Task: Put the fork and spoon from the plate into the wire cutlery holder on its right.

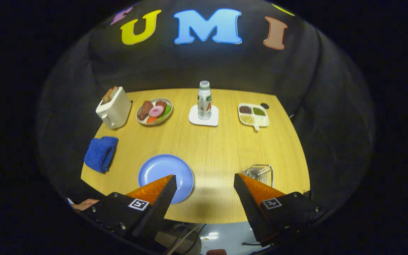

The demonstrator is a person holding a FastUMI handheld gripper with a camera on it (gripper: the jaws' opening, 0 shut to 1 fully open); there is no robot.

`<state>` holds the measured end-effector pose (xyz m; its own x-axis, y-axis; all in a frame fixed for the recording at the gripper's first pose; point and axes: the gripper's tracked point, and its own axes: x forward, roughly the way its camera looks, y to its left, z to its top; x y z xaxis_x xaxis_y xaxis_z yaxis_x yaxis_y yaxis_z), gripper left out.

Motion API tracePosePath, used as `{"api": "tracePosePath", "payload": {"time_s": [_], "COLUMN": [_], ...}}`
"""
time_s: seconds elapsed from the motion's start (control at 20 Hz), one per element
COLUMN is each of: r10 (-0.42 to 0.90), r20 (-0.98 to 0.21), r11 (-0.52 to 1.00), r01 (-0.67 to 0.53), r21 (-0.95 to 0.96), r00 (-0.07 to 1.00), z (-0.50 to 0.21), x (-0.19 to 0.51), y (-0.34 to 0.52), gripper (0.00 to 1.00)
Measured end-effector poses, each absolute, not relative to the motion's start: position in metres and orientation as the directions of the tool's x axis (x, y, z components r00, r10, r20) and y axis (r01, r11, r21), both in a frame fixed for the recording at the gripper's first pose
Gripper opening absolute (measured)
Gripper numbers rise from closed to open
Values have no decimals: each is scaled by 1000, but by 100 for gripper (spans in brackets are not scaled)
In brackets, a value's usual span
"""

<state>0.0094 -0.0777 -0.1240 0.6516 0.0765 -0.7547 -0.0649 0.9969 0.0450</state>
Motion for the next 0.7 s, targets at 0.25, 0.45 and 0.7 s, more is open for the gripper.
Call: {"api": "tracePosePath", "payload": {"time_s": [0.25,0.45,0.7], "r10": [74,-3,-50], "r20": [-497,-291,-127], "r11": [997,999,994], "r01": [-45,-8,37], "r21": [71,-36,-106], "r00": [865,957,991], "z": [-65,-27,-7], "x": [12,9,7], "y": [-48,-45,-28], "gripper": [100,99,97]}}
